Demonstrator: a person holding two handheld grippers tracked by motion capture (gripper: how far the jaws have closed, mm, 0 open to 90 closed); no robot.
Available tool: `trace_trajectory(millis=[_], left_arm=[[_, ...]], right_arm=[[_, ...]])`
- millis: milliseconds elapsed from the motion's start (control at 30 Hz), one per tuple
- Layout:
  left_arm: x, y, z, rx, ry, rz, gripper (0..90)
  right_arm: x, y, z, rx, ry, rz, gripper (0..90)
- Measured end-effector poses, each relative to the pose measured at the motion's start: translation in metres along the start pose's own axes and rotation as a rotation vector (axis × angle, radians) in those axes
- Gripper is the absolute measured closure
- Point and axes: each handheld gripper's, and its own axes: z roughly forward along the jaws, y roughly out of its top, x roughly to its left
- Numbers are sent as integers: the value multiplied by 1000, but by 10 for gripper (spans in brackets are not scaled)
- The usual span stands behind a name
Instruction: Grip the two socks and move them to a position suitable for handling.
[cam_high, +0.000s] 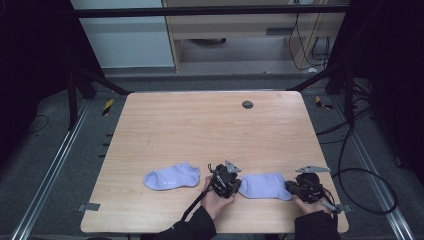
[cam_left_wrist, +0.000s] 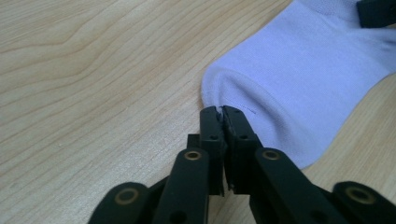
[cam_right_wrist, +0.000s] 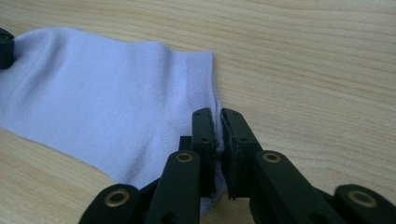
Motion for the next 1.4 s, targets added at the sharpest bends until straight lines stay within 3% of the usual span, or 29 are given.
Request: trace_trajectory(millis=[267, 567, 733, 1067, 1400], left_arm=[[5, -1, -13, -31, -30, -6, 890], [15, -3, -46, -58, -41, 18, 891], [23, -11, -65, -59, -36, 23, 891], [49, -34, -94, -49, -7, 3, 891], [69, -62, -109, -12, 11, -20, 891]], right_arm=[[8, 6, -12, -41, 29, -6, 856], [28, 16, -30, -98, 72, -40, 857], [44, 20, -35, -123, 113, -53, 857], [80, 26, -21, -101, 183, -103, 856], [110, 28, -3, -62, 236, -127, 856]])
